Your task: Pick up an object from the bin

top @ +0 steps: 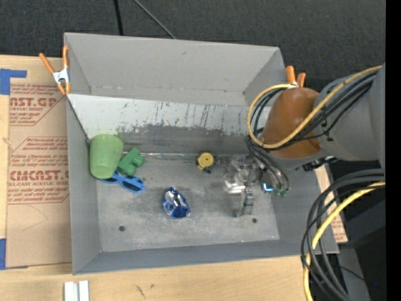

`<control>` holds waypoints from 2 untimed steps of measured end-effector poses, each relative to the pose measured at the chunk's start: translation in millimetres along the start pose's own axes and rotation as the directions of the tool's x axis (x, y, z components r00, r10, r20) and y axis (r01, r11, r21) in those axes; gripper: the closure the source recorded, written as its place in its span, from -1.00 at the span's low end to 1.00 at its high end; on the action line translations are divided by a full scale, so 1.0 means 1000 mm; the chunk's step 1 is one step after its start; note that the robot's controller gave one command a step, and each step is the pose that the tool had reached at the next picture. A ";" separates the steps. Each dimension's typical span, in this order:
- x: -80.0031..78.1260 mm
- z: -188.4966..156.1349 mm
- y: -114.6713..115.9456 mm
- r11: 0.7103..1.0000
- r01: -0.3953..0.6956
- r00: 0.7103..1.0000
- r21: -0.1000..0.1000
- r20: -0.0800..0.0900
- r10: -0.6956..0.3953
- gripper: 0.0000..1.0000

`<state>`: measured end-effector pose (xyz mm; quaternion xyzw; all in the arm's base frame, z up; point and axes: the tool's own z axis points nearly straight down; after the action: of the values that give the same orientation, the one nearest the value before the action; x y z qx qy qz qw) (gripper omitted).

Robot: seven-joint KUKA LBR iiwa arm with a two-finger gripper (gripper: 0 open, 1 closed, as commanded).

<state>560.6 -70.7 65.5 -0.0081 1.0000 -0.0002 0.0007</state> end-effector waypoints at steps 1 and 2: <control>0.000 0.000 0.000 1.000 0.000 1.000 0.000 0.001 0.000 -1.00; -0.001 0.000 0.000 1.000 0.000 1.000 0.000 0.002 0.000 -1.00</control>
Offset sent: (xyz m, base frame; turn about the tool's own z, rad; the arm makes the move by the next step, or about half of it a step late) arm 0.0000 0.0000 0.0000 0.0000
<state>561.2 -70.2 65.6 -0.0079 1.0000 -0.0002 0.0015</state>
